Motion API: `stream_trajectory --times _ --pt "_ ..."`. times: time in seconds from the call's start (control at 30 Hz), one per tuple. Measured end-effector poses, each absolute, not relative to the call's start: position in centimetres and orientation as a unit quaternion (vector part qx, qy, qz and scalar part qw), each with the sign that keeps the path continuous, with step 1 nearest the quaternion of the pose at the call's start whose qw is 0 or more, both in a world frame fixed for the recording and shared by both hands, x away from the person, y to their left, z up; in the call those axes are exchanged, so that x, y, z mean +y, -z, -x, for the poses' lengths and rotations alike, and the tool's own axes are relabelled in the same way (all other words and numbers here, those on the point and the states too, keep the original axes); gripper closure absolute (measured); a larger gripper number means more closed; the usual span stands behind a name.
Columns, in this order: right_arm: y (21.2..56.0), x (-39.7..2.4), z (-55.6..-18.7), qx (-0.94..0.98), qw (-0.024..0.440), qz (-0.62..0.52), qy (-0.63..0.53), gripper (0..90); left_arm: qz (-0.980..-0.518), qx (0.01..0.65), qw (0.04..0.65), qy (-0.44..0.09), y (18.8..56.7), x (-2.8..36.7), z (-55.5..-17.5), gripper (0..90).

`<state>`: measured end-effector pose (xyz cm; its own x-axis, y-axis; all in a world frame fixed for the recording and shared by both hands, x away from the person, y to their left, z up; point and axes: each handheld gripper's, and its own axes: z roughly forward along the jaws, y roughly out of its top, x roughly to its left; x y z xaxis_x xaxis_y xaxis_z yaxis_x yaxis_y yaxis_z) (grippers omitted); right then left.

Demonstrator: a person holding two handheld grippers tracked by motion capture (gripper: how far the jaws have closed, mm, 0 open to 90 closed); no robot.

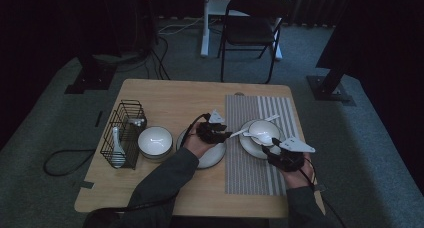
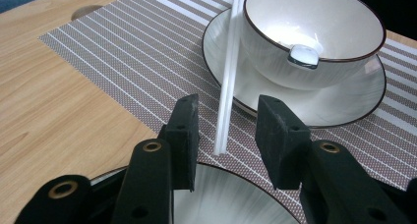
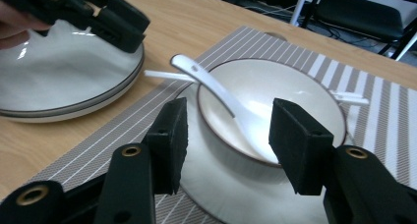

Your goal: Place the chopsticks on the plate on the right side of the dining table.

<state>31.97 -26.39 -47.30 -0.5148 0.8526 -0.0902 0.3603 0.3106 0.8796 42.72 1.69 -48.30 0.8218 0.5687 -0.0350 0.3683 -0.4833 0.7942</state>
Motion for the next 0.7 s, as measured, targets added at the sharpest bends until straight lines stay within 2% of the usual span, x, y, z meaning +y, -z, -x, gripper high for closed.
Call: stream_trajectory --times 0.7 --pt "46.5 -27.9 -35.0 0.74 0.306 -0.421 -0.427 48.7 -0.853 0.283 0.424 -0.111 48.5 1.7 -42.9 58.1"
